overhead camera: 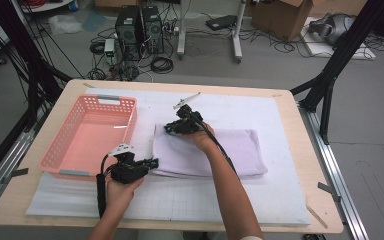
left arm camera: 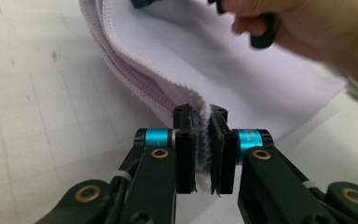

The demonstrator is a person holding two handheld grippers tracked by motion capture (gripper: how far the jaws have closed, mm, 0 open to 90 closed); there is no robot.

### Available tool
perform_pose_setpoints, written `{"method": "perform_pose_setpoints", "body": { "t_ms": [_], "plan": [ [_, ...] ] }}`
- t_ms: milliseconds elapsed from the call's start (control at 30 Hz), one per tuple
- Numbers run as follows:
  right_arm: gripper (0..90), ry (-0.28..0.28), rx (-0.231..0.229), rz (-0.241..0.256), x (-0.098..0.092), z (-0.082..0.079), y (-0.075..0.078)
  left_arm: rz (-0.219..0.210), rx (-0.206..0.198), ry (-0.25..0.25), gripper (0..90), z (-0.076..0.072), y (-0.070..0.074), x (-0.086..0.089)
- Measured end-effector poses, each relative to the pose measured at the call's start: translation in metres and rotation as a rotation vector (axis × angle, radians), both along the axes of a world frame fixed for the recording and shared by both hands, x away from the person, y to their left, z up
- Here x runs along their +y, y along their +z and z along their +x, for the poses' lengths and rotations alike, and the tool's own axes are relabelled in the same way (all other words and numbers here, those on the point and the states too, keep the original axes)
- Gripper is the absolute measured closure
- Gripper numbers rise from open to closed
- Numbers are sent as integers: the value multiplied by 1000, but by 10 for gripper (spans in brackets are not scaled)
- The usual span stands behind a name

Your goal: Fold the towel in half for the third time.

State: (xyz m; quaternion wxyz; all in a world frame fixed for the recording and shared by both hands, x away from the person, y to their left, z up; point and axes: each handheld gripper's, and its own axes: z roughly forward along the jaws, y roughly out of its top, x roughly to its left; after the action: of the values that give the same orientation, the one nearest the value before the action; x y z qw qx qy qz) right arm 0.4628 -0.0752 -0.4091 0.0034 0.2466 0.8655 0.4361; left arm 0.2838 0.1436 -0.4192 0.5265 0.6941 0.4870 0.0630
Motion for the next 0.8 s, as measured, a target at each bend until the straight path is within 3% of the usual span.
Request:
{"method": "perform_pose_setpoints", "body": {
  "t_ms": [67, 267, 500, 800],
  "plan": [
    [823, -1, -3, 47, -4, -1, 6, -20, -15, -8, 822, -1, 6, -1],
    [822, -29, -33, 71, -25, -3, 21, -46, -45, -58, 821, 5, 18, -25],
    [822, -69, -57, 79, -57, -8, 26, -2, -63, -130, 820, 18, 33, -66],
    [822, -119, -68, 70, -103, -12, 27, 25, -59, -190, 818, 27, 35, -106]
  ]
}}
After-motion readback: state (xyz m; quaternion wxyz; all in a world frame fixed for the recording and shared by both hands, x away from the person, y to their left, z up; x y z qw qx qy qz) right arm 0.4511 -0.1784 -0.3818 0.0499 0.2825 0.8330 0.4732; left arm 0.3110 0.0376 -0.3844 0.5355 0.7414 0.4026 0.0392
